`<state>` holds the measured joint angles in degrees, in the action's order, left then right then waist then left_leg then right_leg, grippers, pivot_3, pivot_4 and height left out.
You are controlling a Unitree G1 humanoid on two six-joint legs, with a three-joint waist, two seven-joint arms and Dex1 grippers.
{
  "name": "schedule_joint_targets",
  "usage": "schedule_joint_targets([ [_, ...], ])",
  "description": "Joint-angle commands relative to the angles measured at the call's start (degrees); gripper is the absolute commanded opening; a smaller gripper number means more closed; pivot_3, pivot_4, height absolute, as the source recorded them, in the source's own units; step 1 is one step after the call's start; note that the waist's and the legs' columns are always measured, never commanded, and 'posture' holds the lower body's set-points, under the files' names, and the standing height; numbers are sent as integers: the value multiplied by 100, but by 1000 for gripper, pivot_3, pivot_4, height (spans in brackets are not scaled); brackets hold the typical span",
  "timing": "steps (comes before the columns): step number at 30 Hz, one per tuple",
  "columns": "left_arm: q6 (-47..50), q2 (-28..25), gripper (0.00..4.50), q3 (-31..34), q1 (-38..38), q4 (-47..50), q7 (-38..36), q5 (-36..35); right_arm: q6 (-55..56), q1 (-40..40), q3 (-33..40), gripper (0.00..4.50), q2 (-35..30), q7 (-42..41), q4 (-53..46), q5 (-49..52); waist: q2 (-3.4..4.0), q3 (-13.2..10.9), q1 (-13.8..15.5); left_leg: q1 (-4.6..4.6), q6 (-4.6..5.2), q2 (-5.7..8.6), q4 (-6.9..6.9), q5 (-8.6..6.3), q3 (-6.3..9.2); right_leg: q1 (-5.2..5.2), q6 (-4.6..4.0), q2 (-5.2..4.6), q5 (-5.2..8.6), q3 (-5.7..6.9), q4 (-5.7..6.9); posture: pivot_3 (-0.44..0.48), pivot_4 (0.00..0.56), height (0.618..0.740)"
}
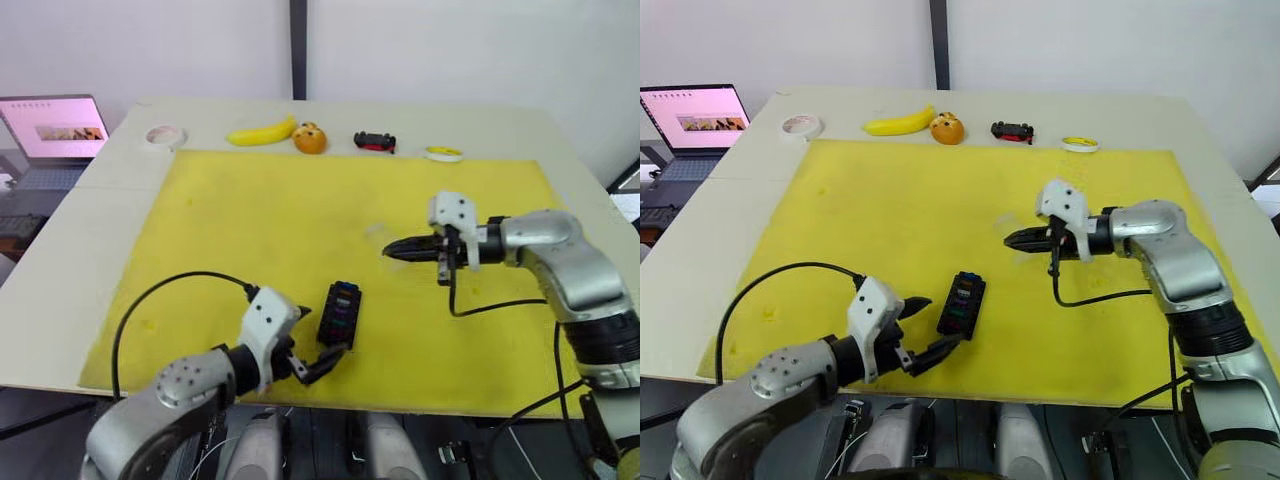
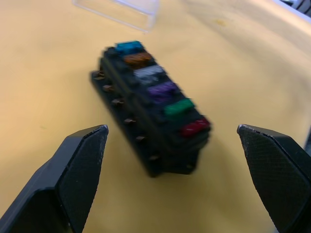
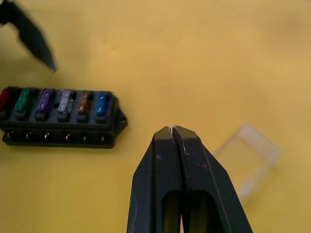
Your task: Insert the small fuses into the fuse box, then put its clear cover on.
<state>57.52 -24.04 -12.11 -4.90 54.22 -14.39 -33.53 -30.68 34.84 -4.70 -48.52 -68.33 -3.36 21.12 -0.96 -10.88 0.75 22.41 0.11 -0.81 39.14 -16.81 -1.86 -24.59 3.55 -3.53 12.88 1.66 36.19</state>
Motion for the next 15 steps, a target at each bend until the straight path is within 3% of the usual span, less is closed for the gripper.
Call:
schedule_joint_targets([
  [1, 67, 212, 4500, -456, -166, 415, 614, 325, -241, 85, 425, 49, -283, -72, -164, 228, 1, 0, -3, 0, 0, 0, 0, 0, 0, 1, -1, 1, 0, 0, 0, 0, 150, 737],
  [5, 74, 560, 4500, -1209, -161, 337, 1449, 1025, -877, 182, 691, 49, -384, 210, -242, 455, 1, 1, -3, -1, 1, 1, 0, 0, -1, 2, -5, 2, 3, 0, -2, 0, 150, 737],
  [8, -32, 638, 4500, -1476, -149, 306, 1720, 1401, -1408, 150, 715, 866, -330, 387, -421, 673, 6, 5, -14, -2, 1, 0, 0, 0, -1, 2, -5, 6, 3, -1, -1, 0, 150, 737],
  [11, -178, 586, 4500, -1033, -267, 508, 1580, 1306, -1518, -90, 651, 2286, -155, 813, -721, 564, 6, 5, -6, -2, 1, -2, -2, -1, 6, 2, -7, 11, 4, 2, -1, 0, 150, 737],
  [15, -917, -169, 4500, 446, -494, 578, 446, -26, -1528, -426, 502, 4348, 308, 1523, -866, 331, 7, 5, -14, -2, 1, -5, -2, 0, 7, 1, -19, 12, 11, 3, 1, 0, 150, 737],
])
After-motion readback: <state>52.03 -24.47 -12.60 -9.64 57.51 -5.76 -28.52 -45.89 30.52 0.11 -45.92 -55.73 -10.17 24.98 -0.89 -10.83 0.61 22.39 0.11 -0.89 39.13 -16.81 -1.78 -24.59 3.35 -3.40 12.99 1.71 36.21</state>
